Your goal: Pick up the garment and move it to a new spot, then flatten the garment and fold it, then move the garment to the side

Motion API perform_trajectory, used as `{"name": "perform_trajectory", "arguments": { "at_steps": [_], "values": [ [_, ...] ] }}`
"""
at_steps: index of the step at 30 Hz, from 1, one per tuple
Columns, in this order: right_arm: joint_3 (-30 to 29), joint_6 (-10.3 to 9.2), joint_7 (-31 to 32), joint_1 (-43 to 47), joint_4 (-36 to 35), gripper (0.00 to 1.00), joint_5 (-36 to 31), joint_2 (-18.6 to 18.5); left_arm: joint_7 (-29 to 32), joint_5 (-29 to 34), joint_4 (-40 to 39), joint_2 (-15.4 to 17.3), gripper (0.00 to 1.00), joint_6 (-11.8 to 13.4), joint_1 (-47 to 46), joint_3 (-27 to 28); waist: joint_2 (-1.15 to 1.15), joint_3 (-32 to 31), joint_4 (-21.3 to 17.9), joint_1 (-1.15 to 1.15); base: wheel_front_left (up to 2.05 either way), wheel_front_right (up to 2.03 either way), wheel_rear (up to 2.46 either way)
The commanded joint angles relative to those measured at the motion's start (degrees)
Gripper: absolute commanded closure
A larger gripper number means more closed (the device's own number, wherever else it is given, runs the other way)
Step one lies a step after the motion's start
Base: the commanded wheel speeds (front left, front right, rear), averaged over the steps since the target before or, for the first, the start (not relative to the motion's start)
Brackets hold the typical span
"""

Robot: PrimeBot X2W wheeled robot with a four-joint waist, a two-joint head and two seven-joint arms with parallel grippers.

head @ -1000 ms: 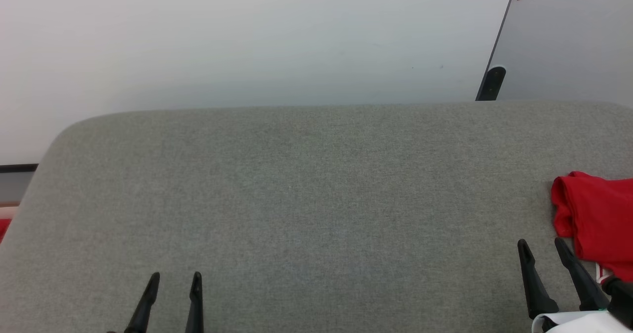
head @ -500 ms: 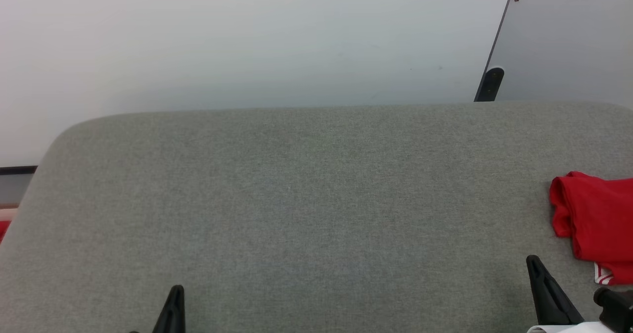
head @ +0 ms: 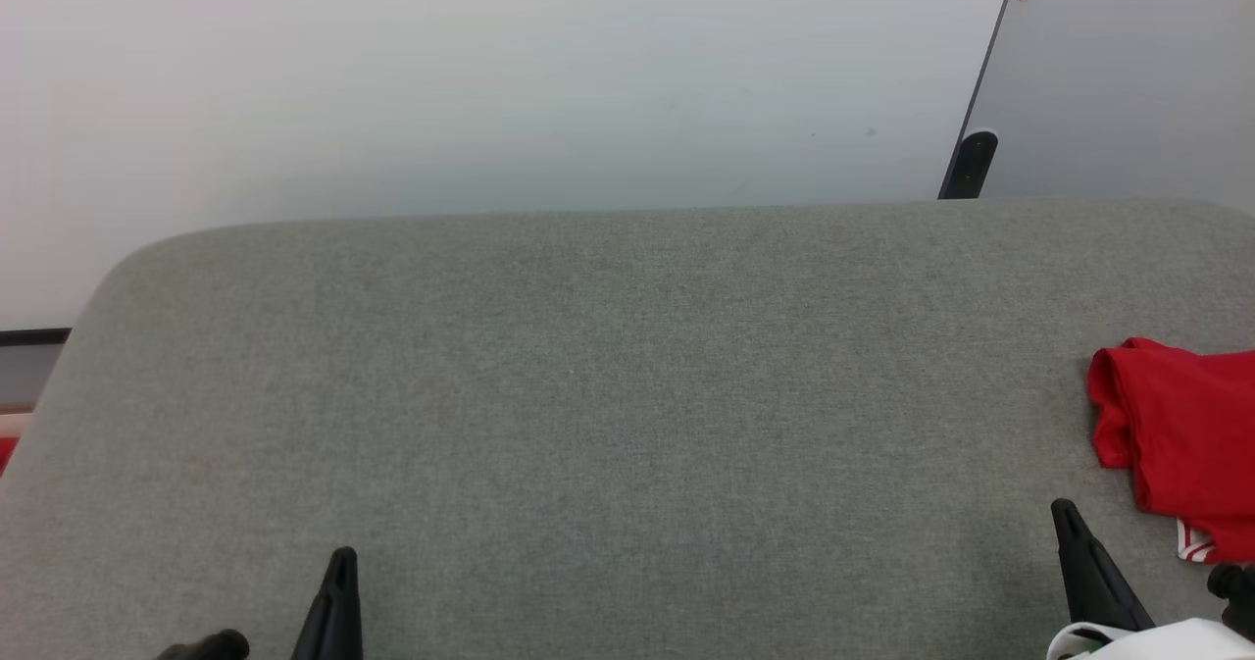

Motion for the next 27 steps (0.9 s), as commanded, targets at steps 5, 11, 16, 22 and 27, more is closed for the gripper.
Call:
{"name": "perform_trajectory", "arguments": {
  "at_steps": [5, 11, 16, 22, 27],
  "values": [
    [-0.9, -0.01, 0.9, -2.4, 0.0, 1.0, 5.6, 0.3, 1.2, -6.3, 0.4, 0.0, 1.0, -0.5, -2.5, 0.6, 0.0, 0.1, -0.1, 0.0, 0.0, 0.0, 0.0],
    [-1.4, -0.02, 1.8, -3.2, 0.6, 1.0, 10.3, 0.7, 2.5, -11.5, 1.3, -0.1, 1.0, -0.8, -3.7, 0.9, 0.0, 0.1, -0.1, 0.0, 0.0, 0.0, 0.0],
    [-1.7, -0.02, 2.5, -3.7, 1.1, 1.0, 13.9, 1.0, 3.4, -15.7, 2.0, -0.2, 1.0, -1.1, -4.6, 1.2, 0.0, 0.2, -0.2, 0.0, 0.0, 0.0, 0.0],
    [-2.2, -0.03, 3.3, -4.4, 1.7, 1.0, 18.0, 1.4, 4.6, -20.4, 2.9, -0.3, 1.0, -1.4, -5.7, 1.5, 0.0, 0.2, -0.2, 0.0, 0.0, 0.0, 0.0],
    [-2.5, -0.03, 3.9, -4.9, 2.2, 1.0, 21.2, 1.7, 5.5, -24.1, 3.5, -0.4, 1.0, -1.7, -6.6, 1.7, 0.0, 0.3, -0.3, 0.0, 0.0, 0.0, 0.0]
  ]
}}
